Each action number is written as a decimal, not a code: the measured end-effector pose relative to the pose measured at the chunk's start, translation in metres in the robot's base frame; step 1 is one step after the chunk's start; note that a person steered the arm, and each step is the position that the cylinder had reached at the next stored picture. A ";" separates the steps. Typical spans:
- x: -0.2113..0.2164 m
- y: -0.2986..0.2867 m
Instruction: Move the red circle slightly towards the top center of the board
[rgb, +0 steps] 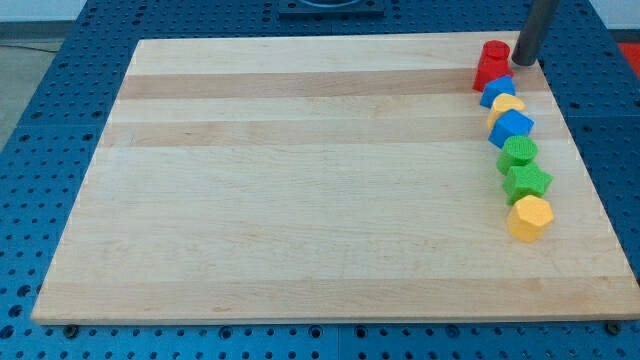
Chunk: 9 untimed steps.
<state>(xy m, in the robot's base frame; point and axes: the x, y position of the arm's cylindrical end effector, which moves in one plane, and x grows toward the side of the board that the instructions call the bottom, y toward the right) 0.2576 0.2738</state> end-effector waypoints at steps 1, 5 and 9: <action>0.000 -0.008; 0.003 -0.047; 0.003 -0.127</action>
<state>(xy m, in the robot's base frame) 0.2606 0.1472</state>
